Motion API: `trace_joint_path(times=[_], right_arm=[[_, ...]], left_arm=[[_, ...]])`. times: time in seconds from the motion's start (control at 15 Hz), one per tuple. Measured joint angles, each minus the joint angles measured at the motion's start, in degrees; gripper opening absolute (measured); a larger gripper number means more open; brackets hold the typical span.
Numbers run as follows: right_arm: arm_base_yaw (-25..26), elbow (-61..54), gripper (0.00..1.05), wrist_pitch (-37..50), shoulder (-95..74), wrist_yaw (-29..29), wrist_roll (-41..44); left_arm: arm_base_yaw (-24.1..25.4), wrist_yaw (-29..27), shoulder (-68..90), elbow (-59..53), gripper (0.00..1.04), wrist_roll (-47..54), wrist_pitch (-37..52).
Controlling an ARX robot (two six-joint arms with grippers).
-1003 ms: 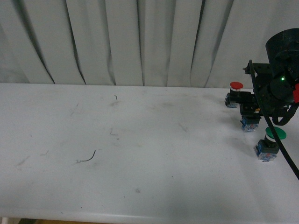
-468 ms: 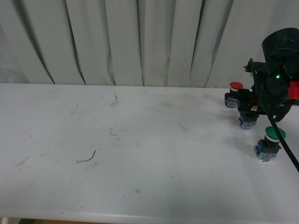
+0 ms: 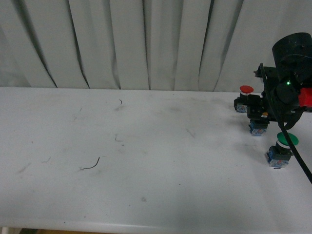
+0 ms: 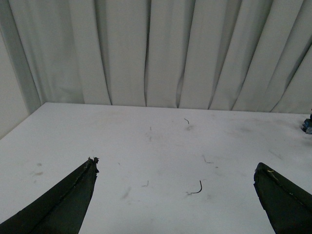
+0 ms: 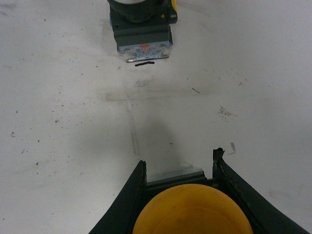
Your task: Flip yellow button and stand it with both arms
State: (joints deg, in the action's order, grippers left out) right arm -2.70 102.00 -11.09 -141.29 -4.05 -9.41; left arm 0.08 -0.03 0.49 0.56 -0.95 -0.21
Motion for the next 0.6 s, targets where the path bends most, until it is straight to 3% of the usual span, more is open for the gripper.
trace_joint_path(times=[0.33, 0.6], right_arm=[[0.02, -0.07, 0.39, 0.20, -0.09, -0.11, 0.07], [0.02, -0.04, 0.99, 0.04, -0.09, -0.15, 0.02]], left_arm=[[0.00, 0.00, 0.00, 0.00, 0.98, 0.00, 0.00], [0.00, 0.00, 0.00, 0.00, 0.98, 0.00, 0.00]])
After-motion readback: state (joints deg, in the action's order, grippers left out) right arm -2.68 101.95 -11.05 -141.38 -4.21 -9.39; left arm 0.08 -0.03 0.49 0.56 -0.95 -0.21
